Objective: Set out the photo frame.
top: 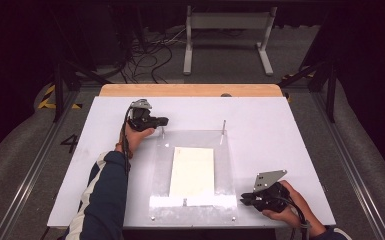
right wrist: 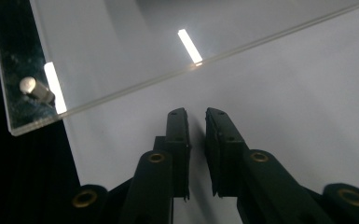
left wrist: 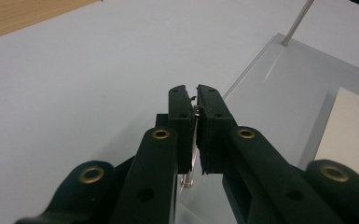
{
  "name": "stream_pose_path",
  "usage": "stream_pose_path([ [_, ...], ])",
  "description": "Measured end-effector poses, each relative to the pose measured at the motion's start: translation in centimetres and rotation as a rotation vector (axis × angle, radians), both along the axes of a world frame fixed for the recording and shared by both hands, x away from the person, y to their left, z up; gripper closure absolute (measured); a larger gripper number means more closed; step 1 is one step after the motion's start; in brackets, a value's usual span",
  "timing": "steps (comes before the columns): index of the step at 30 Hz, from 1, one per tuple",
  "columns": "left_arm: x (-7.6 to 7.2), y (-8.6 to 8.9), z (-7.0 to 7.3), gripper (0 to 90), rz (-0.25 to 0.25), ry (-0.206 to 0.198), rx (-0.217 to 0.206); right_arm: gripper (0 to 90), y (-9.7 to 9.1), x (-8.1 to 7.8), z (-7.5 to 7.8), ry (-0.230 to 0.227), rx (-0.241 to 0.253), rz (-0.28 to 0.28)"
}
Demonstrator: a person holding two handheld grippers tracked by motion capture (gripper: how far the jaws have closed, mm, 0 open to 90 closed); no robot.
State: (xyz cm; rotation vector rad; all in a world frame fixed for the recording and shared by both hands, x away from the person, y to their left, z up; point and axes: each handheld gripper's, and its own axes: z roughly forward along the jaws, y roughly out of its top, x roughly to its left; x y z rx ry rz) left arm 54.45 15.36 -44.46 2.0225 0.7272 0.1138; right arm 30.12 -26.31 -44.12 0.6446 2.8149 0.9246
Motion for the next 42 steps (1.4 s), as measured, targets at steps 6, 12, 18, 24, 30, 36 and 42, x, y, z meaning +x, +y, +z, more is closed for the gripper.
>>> stream_pose_path([
  [6, 0.2, 0.0, -0.1, 85.5, 0.01, 0.019, -0.016, 64.9, 0.3, -1.0, 0.1, -0.026, -0.031, 0.035],
  [12, 0.3, 0.0, 0.0, 85.5, 0.002, 0.013, -0.005, 52.8, 0.9, -1.3, 0.0, -0.078, 0.006, 0.037],
  [18, 0.3, 0.0, -0.1, 85.5, 0.009, 0.025, -0.016, 45.5, 1.1, -1.5, 0.1, -0.138, 0.06, 0.021],
  [24, 0.4, 0.0, 0.0, 85.5, 0.019, 0.028, -0.014, 40.5, 1.1, -2.0, -0.3, -0.202, 0.151, -0.009],
  [30, 0.3, 0.0, -0.1, 85.5, 0.04, 0.038, -0.027, 38.1, 1.5, -2.5, -0.2, -0.324, 0.235, -0.031],
  [36, 0.4, -0.1, -0.2, 85.5, 0.049, 0.035, -0.031, 38.2, 2.2, -3.0, -0.3, -0.398, 0.271, -0.073],
  [42, 0.4, -0.2, -0.2, 85.5, 0.06, 0.037, -0.031, 37.1, 2.8, -3.0, -0.1, -0.453, 0.273, -0.068],
])
